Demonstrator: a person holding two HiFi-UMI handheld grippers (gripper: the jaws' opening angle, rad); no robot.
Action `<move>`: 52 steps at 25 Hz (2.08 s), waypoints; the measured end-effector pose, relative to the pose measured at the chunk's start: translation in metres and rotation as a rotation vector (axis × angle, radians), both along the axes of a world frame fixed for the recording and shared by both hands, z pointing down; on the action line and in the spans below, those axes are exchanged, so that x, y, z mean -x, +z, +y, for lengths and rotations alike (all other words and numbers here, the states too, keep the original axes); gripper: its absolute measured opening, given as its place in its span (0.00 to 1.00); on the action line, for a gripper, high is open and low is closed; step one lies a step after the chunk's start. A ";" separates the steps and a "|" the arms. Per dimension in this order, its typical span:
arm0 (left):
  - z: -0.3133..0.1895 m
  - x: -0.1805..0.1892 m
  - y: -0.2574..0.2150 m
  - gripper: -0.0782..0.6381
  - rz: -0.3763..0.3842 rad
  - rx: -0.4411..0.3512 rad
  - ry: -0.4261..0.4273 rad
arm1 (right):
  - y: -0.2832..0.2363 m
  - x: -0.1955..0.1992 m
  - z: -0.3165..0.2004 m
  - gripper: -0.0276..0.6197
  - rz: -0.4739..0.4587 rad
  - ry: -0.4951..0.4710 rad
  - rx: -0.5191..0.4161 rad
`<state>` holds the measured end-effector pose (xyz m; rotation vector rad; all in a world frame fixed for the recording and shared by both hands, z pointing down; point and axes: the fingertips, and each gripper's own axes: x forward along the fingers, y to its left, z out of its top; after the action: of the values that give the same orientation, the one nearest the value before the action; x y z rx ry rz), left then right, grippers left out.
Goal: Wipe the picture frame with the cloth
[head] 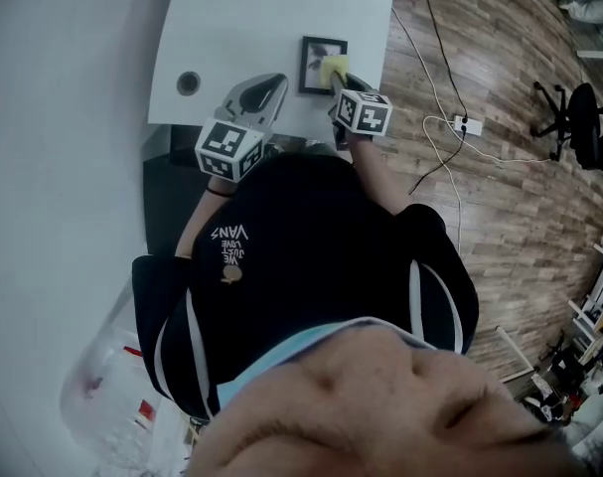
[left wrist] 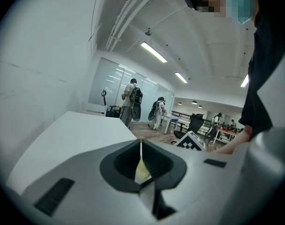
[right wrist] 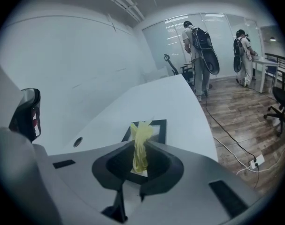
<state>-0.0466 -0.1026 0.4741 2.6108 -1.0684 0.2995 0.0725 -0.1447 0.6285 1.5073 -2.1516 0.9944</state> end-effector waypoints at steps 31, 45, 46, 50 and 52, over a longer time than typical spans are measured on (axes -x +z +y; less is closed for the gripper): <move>0.008 0.030 0.007 0.13 -0.004 0.025 -0.033 | 0.019 0.044 0.015 0.11 0.015 -0.076 0.045; 0.003 -0.007 0.010 0.13 0.011 0.035 0.043 | 0.021 -0.016 0.021 0.11 0.053 0.031 0.049; 0.003 -0.009 0.011 0.13 0.012 0.035 0.048 | 0.021 -0.019 0.022 0.11 0.056 0.037 0.050; 0.002 -0.018 0.012 0.13 0.017 0.035 0.067 | 0.019 -0.031 0.023 0.11 0.066 0.059 0.045; 0.002 -0.022 0.012 0.13 0.017 0.036 0.076 | 0.019 -0.036 0.024 0.11 0.067 0.068 0.046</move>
<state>-0.0244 -0.1005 0.4859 2.6210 -0.9509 0.3102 0.1081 -0.1202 0.6476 1.5789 -2.0302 0.9950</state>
